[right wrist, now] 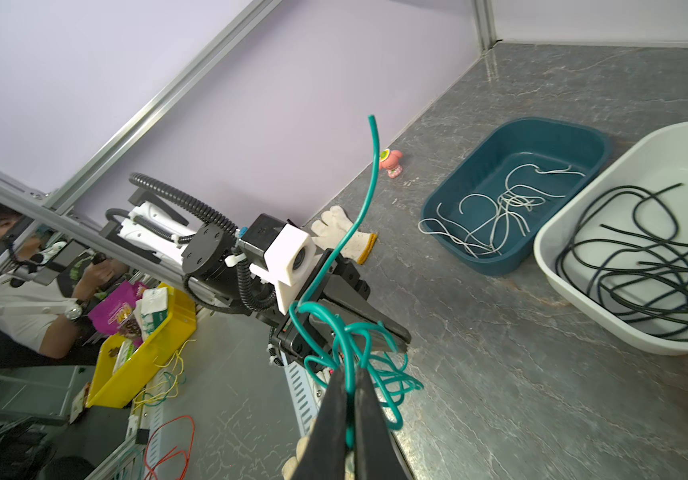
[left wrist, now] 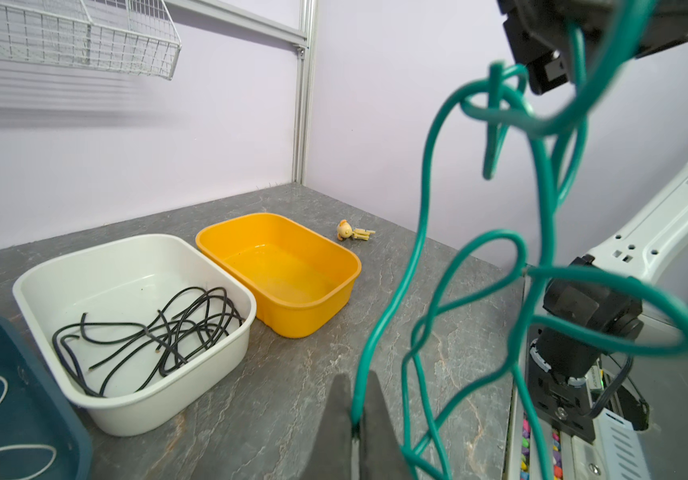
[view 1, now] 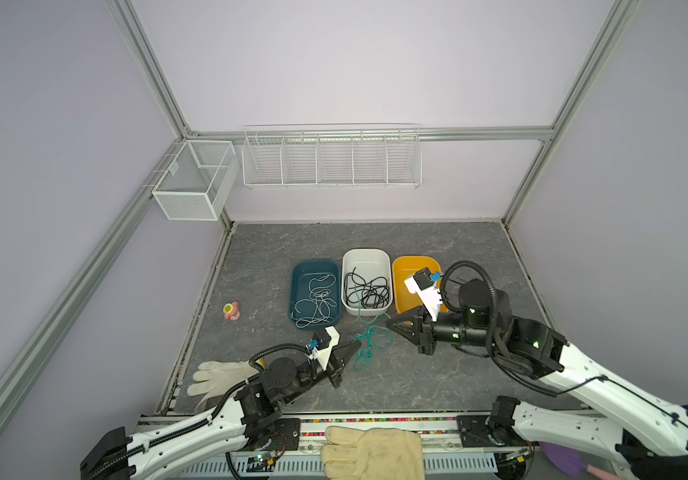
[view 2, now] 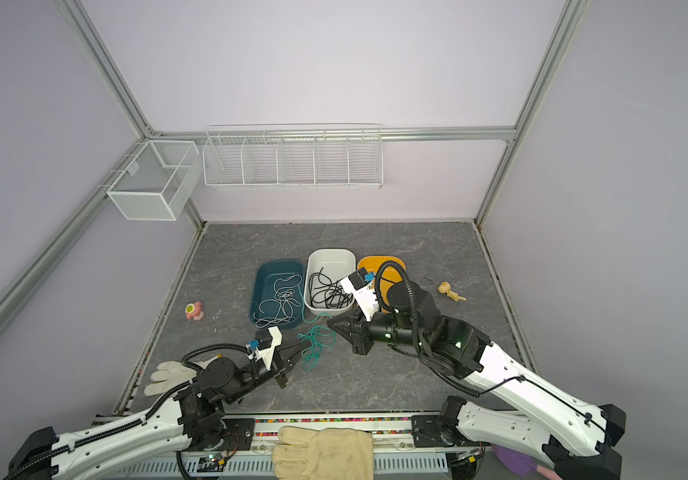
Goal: Untangle the cables
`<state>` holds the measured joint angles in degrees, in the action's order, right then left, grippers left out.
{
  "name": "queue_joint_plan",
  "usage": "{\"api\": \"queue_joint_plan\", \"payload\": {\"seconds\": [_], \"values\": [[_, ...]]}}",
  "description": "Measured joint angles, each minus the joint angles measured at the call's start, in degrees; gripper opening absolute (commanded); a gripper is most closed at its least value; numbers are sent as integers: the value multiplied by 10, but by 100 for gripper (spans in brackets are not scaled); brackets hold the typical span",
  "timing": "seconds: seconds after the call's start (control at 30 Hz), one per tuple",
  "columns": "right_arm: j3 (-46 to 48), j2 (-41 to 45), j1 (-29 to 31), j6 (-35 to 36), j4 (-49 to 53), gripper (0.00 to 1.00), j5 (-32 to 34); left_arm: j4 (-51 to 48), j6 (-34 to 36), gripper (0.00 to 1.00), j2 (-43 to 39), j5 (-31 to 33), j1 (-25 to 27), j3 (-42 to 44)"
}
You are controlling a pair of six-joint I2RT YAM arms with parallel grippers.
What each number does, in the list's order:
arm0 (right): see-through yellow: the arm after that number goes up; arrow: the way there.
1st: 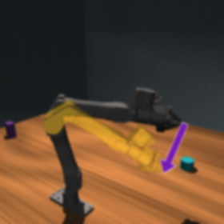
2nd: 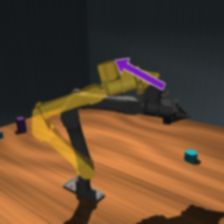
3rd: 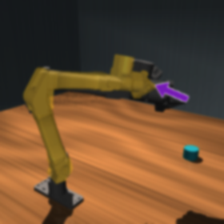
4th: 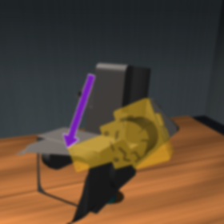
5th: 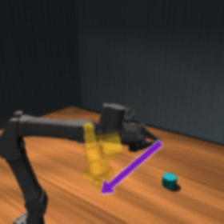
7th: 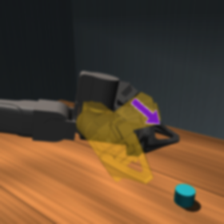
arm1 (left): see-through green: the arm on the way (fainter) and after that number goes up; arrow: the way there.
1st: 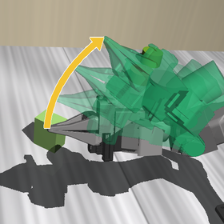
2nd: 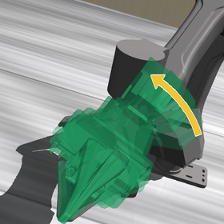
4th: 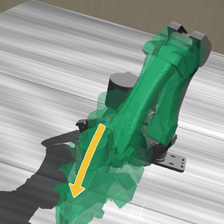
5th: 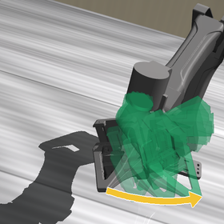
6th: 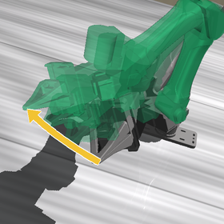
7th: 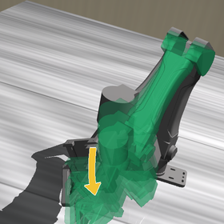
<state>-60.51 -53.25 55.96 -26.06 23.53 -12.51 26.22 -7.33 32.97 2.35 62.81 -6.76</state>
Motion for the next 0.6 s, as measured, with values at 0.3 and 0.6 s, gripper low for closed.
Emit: {"api": "queue_joint_plan", "payload": {"seconds": [0.3, 0.6], "values": [[-26, 38, 0, 17, 63, 7, 91, -47, -38, 0, -28, 56, 2, 43], [-44, 50, -4, 35, 133, 7, 155, -78, -70, 0, -54, 86, 3, 53]]}}
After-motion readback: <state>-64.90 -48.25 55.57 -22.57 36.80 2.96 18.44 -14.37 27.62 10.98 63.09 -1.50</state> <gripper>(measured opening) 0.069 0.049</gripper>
